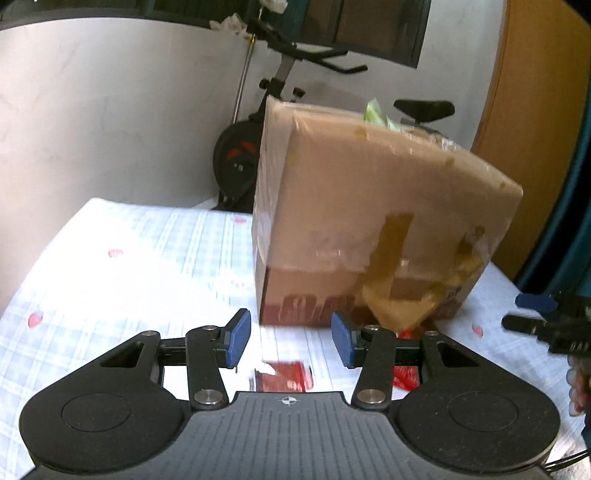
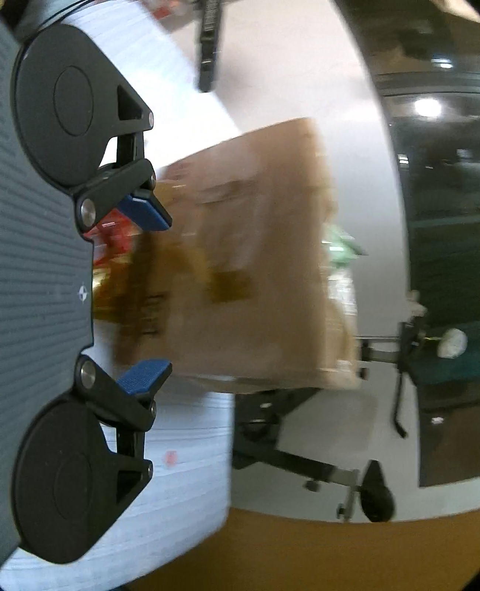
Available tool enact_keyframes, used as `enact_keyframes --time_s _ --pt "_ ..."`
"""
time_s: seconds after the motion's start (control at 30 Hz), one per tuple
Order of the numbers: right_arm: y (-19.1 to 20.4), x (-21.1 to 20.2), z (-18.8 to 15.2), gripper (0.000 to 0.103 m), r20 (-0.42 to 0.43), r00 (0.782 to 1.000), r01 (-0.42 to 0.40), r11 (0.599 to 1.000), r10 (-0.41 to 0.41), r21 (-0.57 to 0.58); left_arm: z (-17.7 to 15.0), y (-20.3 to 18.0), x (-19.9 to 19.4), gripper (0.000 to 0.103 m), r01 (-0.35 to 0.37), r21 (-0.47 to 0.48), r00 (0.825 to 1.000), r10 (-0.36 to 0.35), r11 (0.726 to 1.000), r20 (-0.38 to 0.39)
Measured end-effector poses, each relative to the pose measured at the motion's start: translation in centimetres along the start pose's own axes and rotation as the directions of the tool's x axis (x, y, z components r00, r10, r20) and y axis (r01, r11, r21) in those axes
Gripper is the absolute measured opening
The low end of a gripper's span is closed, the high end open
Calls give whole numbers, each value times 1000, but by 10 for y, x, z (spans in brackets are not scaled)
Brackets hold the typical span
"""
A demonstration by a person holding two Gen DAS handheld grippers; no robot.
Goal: Organize snacks
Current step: 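Move both tools back down to the remaining snacks beside the box, then grasp the red jerky packet with the left tool while the right tool grasps the yellow packet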
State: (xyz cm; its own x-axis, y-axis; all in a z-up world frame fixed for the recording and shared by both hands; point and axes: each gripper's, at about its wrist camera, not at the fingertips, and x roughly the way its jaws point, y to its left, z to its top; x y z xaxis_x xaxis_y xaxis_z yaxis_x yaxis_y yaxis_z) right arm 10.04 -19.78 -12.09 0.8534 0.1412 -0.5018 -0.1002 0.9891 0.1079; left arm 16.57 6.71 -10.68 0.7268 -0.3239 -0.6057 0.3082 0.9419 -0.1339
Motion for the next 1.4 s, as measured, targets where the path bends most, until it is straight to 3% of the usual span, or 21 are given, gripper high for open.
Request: enact_keyframes --time_s 0.3,0.53,0.63,0.7,0.8,0.83,1.17,1.3,1.4 --pt "13 19 -56 75 -180 981 -92 986 66 -140 -20 2 5 51 -10 -23 999 9 1000 -53" --pt "29 31 -76 74 -260 959 -168 961 108 -221 -31 0 8 51 -9 -42 997 6 999 -72" --pt "31 42 -79 69 -279 954 -178 959 113 -221 -35 -1 9 51 -6 -40 997 3 999 -80" --pt "31 47 -78 64 -275 954 -183 961 123 -207 -36 -2 9 51 -7 -38 996 3 999 -84" --pt "31 52 -75 46 -255 959 -176 966 126 -188 -37 -1 10 51 -6 -43 996 3 999 -91" --pt "30 52 -74 44 -247 961 -168 970 121 -178 -38 -1 10 51 -7 -44 996 3 999 -94" --pt "15 56 -76 39 -160 985 -65 997 58 -41 -49 1 28 51 -26 -31 989 21 999 -144" --pt "21 56 -81 38 -132 991 -32 996 21 -77 -51 1 40 51 -43 -6 987 42 999 -155" --pt "26 54 -83 38 -122 993 -16 994 3 -109 -49 2 50 60 -64 8 986 64 998 -155"
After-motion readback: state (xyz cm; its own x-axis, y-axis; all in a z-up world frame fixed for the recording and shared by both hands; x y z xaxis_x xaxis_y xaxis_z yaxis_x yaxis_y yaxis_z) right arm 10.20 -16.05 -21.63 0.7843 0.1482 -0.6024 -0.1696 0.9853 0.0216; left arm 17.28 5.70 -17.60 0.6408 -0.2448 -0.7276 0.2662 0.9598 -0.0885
